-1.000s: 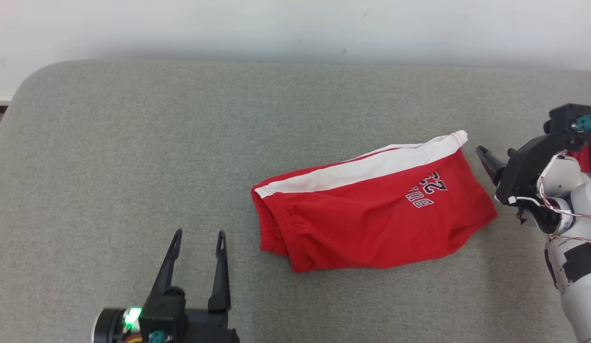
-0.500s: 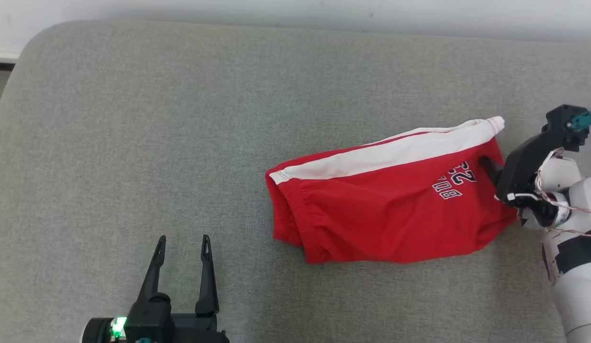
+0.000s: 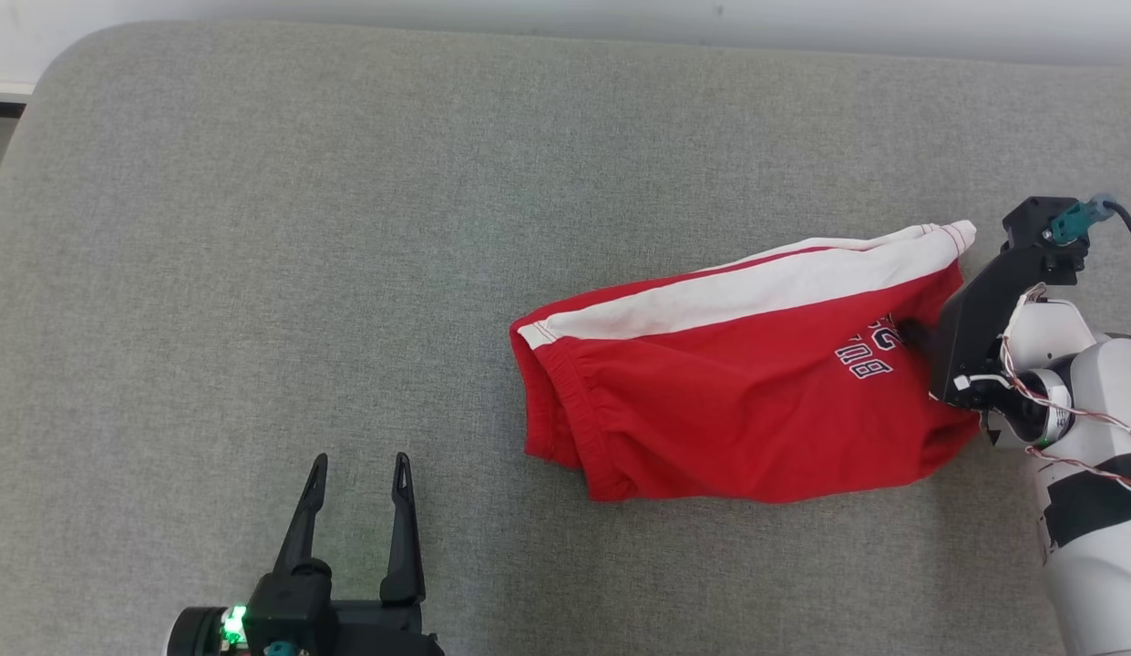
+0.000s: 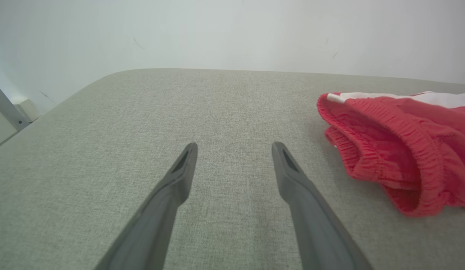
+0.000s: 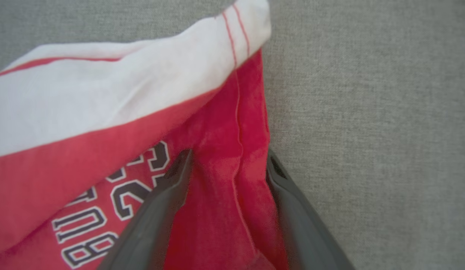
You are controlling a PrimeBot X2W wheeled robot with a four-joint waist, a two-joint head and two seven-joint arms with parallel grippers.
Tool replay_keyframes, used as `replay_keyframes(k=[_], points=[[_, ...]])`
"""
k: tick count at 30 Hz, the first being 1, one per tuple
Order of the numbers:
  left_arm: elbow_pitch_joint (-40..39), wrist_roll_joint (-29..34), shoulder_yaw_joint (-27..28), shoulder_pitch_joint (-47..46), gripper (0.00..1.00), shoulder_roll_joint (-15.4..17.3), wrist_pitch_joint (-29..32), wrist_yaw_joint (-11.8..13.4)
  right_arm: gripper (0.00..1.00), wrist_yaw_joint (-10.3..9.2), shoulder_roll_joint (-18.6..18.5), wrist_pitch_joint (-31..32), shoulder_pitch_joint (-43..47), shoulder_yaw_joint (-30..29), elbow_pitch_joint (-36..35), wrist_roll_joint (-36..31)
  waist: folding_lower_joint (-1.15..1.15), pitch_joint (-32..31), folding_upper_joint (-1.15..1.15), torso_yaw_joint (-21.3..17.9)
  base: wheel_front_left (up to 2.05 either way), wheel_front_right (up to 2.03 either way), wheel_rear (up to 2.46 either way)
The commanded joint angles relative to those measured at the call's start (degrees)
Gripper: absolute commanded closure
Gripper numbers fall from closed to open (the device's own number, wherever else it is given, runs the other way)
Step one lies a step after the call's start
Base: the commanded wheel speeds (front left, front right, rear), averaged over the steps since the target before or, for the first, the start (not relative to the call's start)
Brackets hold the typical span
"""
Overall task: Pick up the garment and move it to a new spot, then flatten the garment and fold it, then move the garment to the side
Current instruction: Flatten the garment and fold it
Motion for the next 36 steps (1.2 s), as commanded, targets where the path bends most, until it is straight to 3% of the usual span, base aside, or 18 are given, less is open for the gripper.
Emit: replay_keyframes(k=[1,10,19,27,31,36], points=[[0.37,0.46,0.22,-0.53,0.00,-0.27,-0.16,-0.48,1.00,0.23,1.18,0.75,4.44,0.44,1.67,-1.11,0.01,0.10,0.01,0.09,0.00,0.00,0.00],[1.49,0.84,0.88,-0.71,0.00,-0.84,-0.16,-1.33,1.00,0.05,0.59,-3.19,4.79,-5.40,-3.27,-5.64,0.01,-0.45,0.01,-0.18,0.00,0.00,0.00],[2.25,0.92,1.25,0.59,0.00,-1.15,-0.16,-2.02,1.00,0.08,0.31,-5.89,10.12,-14.71,-11.66,-10.89,0.01,-3.32,0.01,-1.11,0.00,0.00,0.00],[3.00,1.16,1.32,1.76,0.00,-1.32,-0.16,-2.36,1.00,0.08,0.32,-7.51,15.46,-19.51,-19.61,-15.55,0.01,-5.90,0.01,-1.69,0.00,0.00,0.00],[3.54,0.93,1.27,2.47,0.00,-1.38,-0.16,-2.43,1.00,0.08,1.62,-7.54,16.42,-18.19,-21.96,-14.89,0.01,-7.26,0.01,-1.97,0.00,0.00,0.00],[3.82,0.64,1.03,2.91,0.00,-1.41,-0.16,-2.55,1.00,0.08,2.48,-6.53,16.14,-12.41,-24.30,-12.67,0.01,-8.42,0.01,-2.08,0.00,0.00,0.00]])
